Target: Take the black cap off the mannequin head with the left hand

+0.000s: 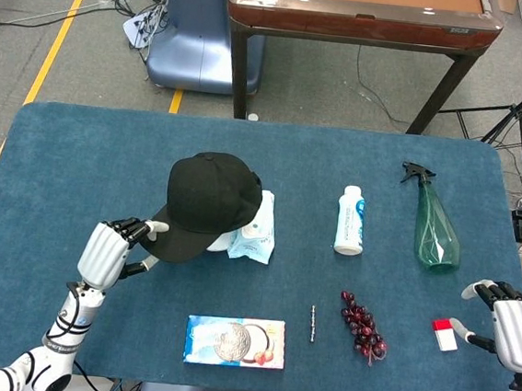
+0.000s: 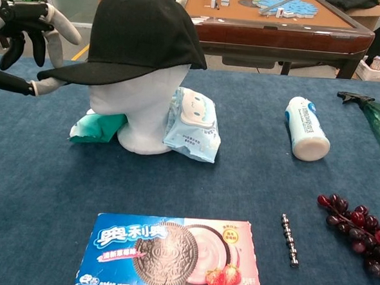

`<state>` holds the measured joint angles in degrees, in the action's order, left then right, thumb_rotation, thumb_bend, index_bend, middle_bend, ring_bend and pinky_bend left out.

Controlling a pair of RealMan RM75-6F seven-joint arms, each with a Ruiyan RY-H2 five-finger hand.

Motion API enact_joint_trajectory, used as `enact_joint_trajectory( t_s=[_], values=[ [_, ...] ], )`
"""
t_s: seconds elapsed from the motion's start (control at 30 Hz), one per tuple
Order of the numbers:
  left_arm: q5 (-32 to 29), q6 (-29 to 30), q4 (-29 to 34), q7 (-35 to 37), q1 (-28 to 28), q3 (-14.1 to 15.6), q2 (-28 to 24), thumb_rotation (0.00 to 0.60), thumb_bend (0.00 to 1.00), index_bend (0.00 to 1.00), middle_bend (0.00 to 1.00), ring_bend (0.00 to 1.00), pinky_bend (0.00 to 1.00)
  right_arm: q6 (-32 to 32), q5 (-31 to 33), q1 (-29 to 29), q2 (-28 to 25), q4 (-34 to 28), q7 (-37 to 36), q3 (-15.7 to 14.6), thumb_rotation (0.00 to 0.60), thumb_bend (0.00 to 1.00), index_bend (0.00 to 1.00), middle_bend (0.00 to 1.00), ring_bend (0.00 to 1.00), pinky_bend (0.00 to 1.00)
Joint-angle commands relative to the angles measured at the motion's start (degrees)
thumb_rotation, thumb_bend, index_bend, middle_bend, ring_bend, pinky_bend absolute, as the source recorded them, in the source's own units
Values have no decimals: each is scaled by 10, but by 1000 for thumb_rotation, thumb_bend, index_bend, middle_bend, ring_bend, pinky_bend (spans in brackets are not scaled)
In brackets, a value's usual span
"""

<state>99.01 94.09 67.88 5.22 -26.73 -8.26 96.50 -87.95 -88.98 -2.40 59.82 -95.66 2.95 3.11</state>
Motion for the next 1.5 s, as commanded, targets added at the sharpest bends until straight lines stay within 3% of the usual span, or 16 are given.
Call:
enact_joint_trajectory(
  t_s=[0.03,0.23,0.47,0.93,1.5],
  values=[
    [0,3,-1,1,0,1,-1,600,441,406,604,590,802,0,-1,0,0,0,0,0,600,50,488,476,398,563],
    [7,20,-6,3,-2,-1,2,600,542,439,634,616,823,0,0,0,1,0,1,0,600,50,488,476,398,563],
    [12,22,10,-21,-13,-10,-11,600,566,482,668,643,846,0,-1,0,1,0,0,0,600,50,489,476,398,563],
    [11,8,66,-76,-31,-27,-43,600,575,511,693,663,868,3,-1,-1,1,1,2,-1,600,50,488,476,398,563],
    [-29,-34,124,-151,-67,-77,-68,600,575,513,697,665,870,7,1,-3,1,1,2,-2,600,50,489,476,398,563]
  ],
)
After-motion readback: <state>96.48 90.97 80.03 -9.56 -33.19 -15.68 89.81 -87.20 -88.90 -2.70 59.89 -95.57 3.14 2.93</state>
